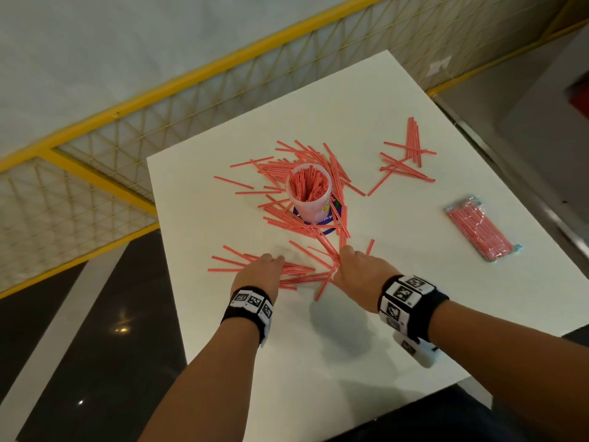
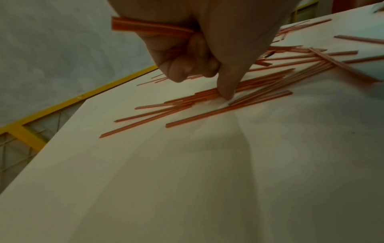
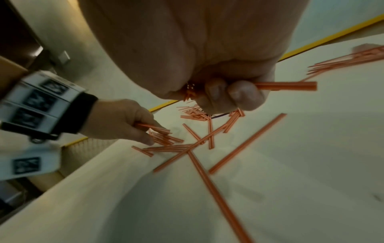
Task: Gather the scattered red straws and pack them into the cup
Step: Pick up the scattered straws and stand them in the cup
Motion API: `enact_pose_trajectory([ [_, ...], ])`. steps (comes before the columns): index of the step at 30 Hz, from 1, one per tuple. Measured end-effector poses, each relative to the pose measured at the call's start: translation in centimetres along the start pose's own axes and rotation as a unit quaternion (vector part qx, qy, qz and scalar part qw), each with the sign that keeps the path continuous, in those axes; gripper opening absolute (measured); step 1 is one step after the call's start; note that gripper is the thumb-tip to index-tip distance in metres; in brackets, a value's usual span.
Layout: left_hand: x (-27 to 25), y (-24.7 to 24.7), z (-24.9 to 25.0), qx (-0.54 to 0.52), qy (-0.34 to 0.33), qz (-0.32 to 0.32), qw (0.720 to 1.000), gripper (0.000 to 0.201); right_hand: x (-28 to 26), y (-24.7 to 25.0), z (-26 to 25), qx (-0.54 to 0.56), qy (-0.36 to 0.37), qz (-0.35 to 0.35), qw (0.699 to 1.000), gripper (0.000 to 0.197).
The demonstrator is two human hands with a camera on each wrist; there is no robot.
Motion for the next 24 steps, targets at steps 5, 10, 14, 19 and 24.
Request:
enact_pose_trajectory([
  [5,0.3,0.9,1.7,0.052,-0.014,-0.010,0.998,0.031,-2.6,-0.8,2.0,0.081,-0.004,-0.015,0.997,0.022],
  [10,1.0,0.4,2.4,0.035,-0.001,-0.016,0.999,0.032,-3.3,-0.8,2.7,0.178,-0.024,-0.024,0.984,0.021],
  [14,0.9,0.0,2.4,0.035,0.023,-0.021,0.999,0.032,-3.4,0.4,2.2,0.236,-0.010,-0.020,0.972,0.024],
  [19,0.3,1.3,2.5,-0.044,0.049,0.042,0.997,0.031,-3.8,2.9,1.5,0.258,0.022,-0.005,0.966,0.025],
  [24,-2.1,5.9,1.6,-0.274,0.102,0.113,0.950,0.013,-4.7,6.2,-0.3,0.328,0.060,0.018,0.943,0.027],
])
Point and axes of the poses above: each hand's wrist, its own x-axis towards the middle knuckle, its own y-axis out of the back of the hand, z = x × y, the point moved 8 cm from there along x, towards the middle knuckle, and after that the axes turned 5 degrees about z, right-handed, at the moved point
